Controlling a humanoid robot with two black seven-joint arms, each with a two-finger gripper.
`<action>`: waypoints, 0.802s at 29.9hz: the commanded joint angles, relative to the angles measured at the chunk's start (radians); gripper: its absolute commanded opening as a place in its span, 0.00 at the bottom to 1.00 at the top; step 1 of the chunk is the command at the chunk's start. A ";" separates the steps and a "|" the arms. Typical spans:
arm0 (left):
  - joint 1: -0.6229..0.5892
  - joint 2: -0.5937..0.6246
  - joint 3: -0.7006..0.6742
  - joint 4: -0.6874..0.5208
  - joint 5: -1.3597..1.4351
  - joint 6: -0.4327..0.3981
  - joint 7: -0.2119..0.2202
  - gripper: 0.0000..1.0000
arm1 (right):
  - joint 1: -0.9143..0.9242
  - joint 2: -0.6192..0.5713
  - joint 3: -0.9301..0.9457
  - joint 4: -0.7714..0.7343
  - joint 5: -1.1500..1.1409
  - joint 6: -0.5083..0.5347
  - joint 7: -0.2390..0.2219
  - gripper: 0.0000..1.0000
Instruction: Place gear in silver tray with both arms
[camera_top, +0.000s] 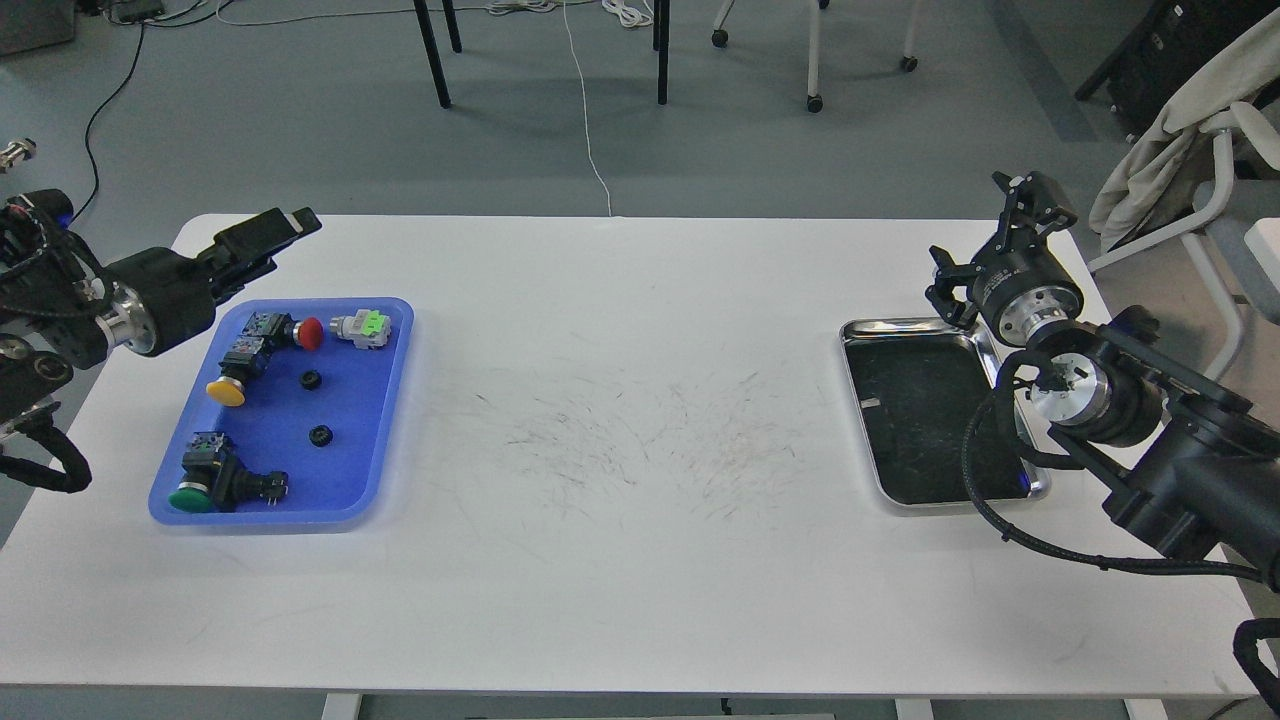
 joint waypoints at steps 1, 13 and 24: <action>0.004 0.001 0.045 -0.004 0.008 0.008 -0.006 0.99 | 0.001 -0.019 0.010 0.005 0.004 0.001 -0.003 0.99; 0.001 -0.042 0.071 -0.010 0.213 0.011 -0.009 0.99 | 0.007 -0.022 0.049 0.018 0.004 -0.001 0.003 0.99; 0.022 -0.107 0.079 0.021 0.241 0.016 -0.009 0.98 | 0.052 -0.086 0.049 0.041 0.004 0.001 0.004 0.99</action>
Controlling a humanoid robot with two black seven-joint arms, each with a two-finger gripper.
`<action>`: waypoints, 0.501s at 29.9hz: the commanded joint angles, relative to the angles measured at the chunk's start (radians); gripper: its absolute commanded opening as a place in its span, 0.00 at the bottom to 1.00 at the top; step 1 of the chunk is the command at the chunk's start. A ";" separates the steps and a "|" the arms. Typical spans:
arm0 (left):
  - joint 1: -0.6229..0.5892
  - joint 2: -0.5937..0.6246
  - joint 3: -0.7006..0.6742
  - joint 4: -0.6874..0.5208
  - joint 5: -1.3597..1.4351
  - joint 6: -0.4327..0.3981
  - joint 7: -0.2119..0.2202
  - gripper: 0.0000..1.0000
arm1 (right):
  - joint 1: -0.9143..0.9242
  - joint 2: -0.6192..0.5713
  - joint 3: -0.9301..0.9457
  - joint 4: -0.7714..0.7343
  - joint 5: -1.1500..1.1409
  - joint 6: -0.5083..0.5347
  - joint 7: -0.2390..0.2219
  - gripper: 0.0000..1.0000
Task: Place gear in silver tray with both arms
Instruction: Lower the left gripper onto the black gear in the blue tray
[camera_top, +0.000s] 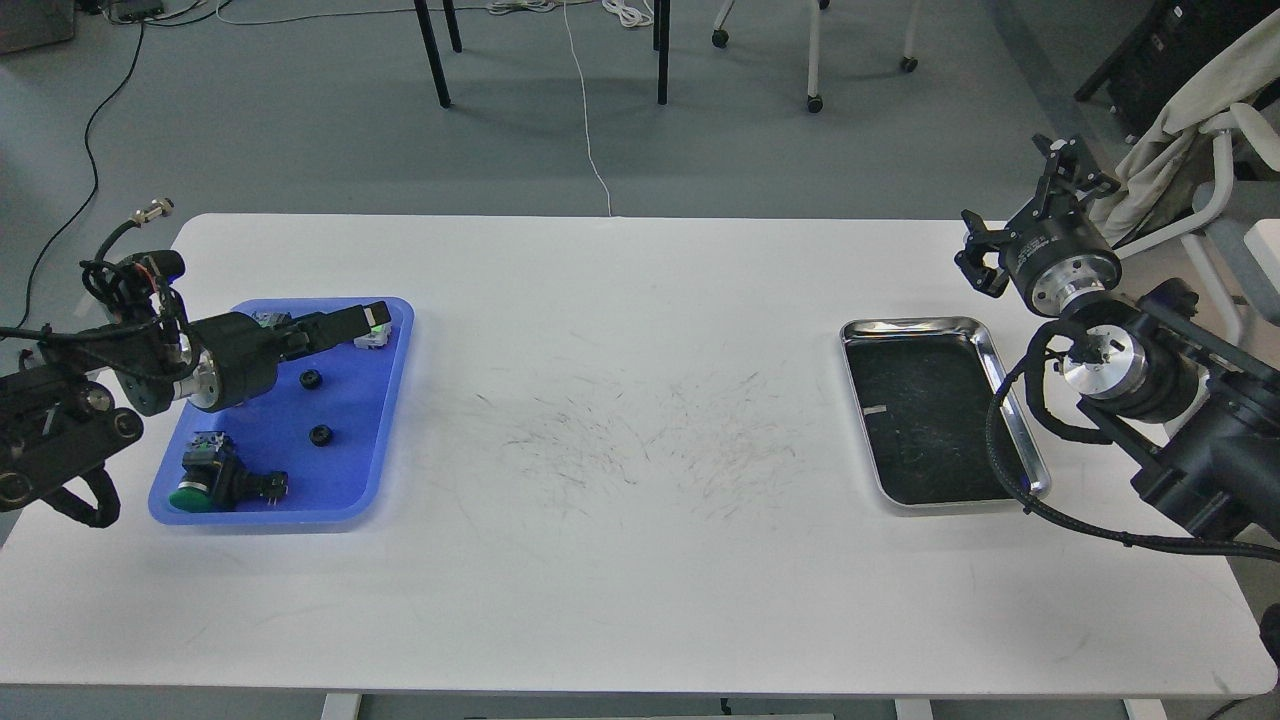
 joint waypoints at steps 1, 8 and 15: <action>0.012 -0.018 0.000 0.021 0.023 0.001 0.000 0.98 | 0.020 -0.025 0.001 0.006 0.000 0.003 0.002 0.99; 0.012 -0.061 -0.001 0.083 0.095 0.001 -0.029 0.98 | 0.020 -0.041 0.001 0.013 0.000 0.003 0.002 0.99; 0.017 -0.052 0.000 0.096 0.191 0.010 -0.049 0.98 | 0.022 -0.051 0.001 0.024 0.000 0.003 0.002 0.99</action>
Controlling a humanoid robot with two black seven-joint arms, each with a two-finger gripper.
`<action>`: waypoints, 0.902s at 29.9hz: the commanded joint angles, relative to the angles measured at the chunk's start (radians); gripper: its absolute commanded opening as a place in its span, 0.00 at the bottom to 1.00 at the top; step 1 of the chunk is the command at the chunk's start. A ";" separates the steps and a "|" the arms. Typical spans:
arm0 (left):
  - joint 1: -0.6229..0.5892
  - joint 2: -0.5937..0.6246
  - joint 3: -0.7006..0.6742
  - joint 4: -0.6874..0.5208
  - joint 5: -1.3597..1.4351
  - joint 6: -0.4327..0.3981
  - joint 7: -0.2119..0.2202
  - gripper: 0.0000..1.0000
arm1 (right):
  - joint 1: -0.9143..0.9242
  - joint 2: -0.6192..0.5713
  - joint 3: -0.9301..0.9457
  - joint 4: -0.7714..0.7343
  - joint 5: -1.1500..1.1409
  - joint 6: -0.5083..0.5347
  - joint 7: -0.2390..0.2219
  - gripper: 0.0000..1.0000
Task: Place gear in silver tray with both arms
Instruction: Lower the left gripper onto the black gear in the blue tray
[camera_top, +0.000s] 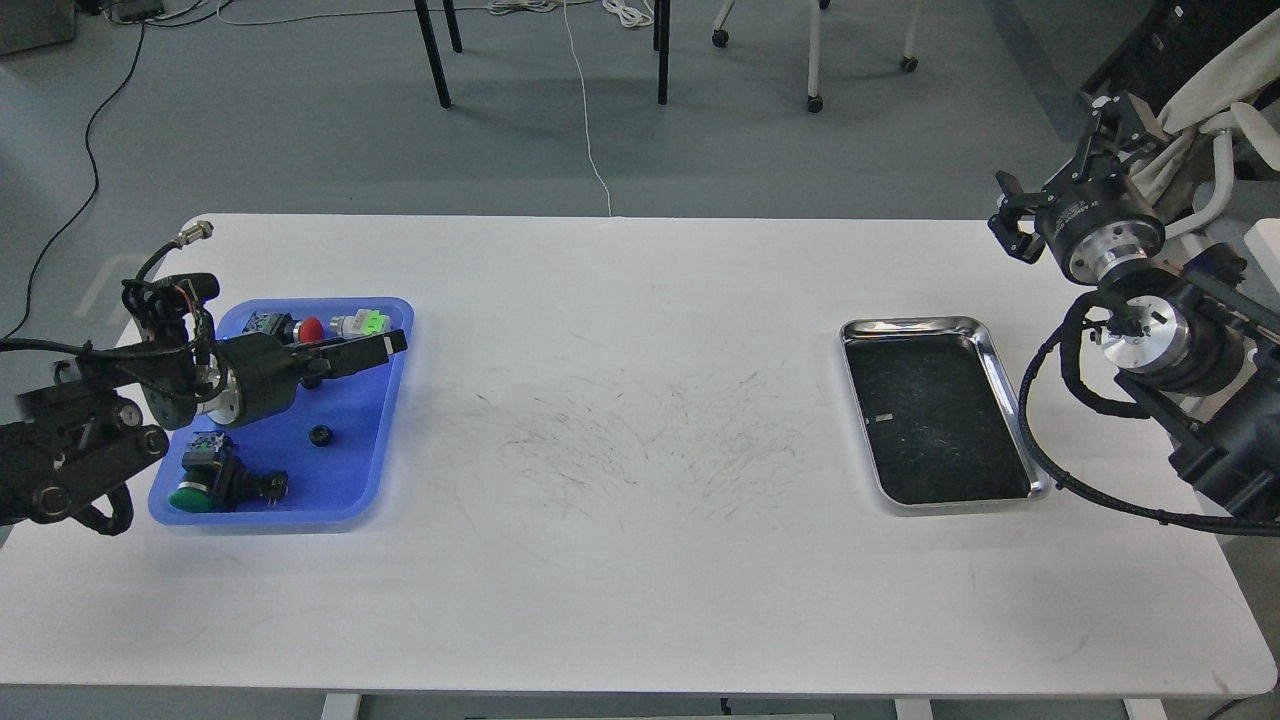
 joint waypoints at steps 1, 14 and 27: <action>0.002 0.013 0.001 0.003 0.085 0.010 -0.016 0.98 | 0.000 -0.001 0.000 0.001 0.000 0.000 0.000 0.99; -0.018 0.038 -0.001 0.078 0.324 0.032 -0.020 0.94 | -0.002 -0.001 -0.006 0.013 0.000 0.000 0.002 0.99; -0.010 -0.044 0.032 0.201 0.356 0.098 -0.020 0.87 | -0.002 0.000 -0.011 0.015 -0.002 0.000 0.002 0.99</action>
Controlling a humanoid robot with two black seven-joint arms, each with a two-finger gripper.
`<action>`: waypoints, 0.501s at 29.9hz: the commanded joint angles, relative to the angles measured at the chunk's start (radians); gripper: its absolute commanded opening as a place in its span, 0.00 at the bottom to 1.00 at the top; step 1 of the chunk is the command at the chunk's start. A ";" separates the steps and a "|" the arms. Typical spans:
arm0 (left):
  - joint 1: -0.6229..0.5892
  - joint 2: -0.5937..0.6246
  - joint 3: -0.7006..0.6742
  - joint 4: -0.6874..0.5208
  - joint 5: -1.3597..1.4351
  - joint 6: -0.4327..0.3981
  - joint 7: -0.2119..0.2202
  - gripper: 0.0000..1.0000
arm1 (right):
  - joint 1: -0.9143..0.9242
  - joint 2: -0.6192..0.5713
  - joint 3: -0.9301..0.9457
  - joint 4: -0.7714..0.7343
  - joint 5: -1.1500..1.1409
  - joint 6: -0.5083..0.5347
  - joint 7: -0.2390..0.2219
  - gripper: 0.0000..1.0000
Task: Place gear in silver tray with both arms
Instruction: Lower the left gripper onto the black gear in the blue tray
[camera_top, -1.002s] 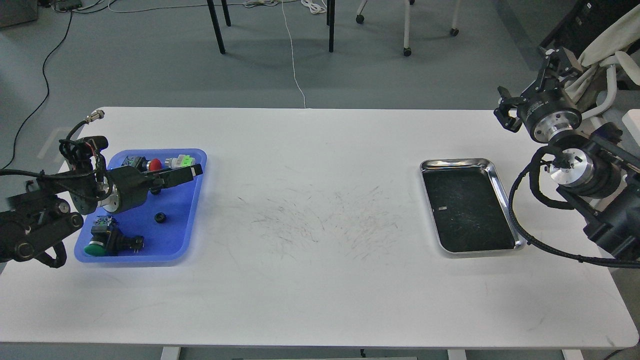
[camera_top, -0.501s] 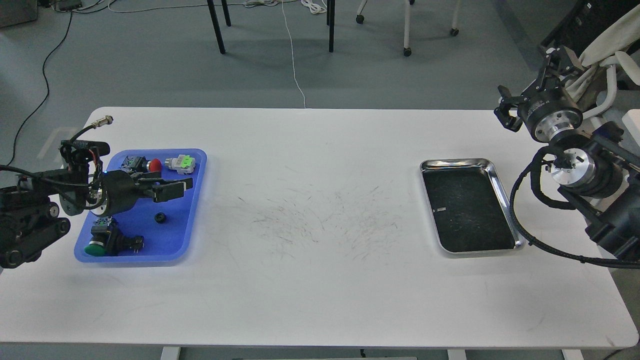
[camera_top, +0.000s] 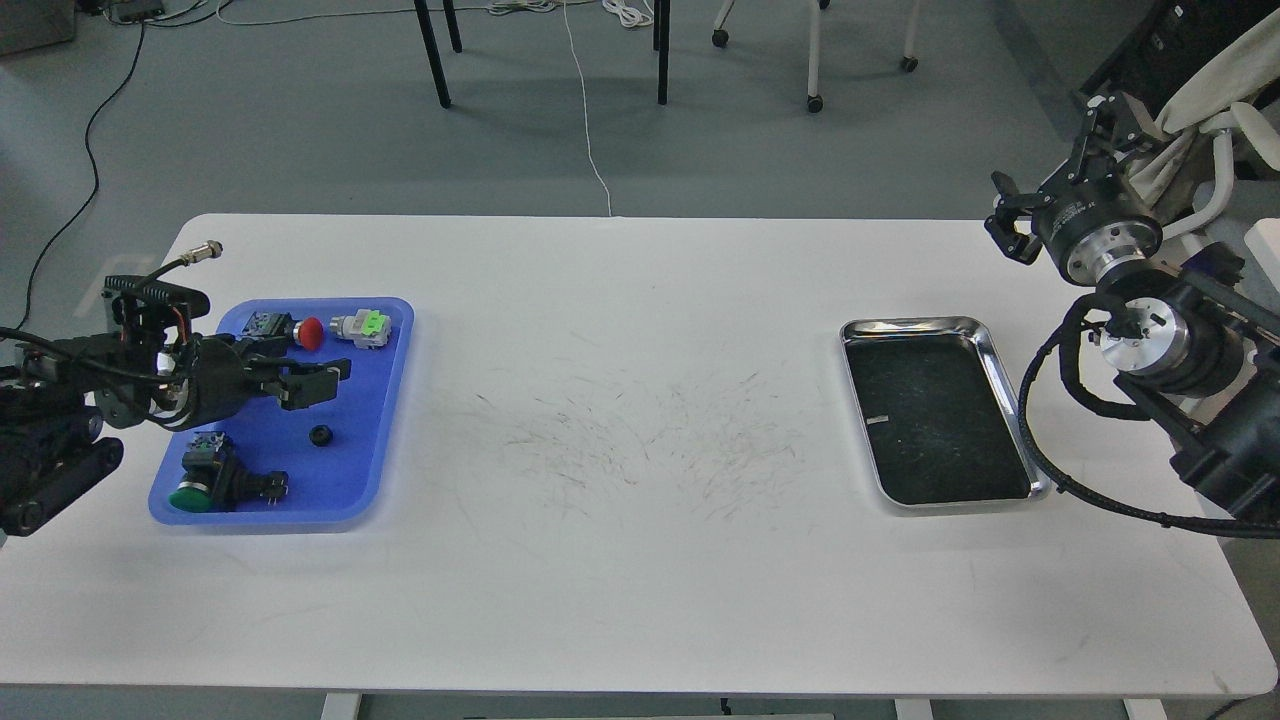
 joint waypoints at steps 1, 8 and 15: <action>0.000 -0.014 0.018 0.020 0.000 0.013 0.000 0.87 | 0.000 -0.001 0.001 0.001 0.000 0.000 0.000 0.99; 0.006 -0.064 0.032 0.094 0.000 0.033 0.000 0.80 | -0.001 -0.007 0.000 0.005 0.000 0.000 0.000 0.99; 0.011 -0.077 0.038 0.117 0.000 0.034 0.000 0.76 | -0.001 -0.009 0.000 0.005 0.000 0.000 0.000 0.99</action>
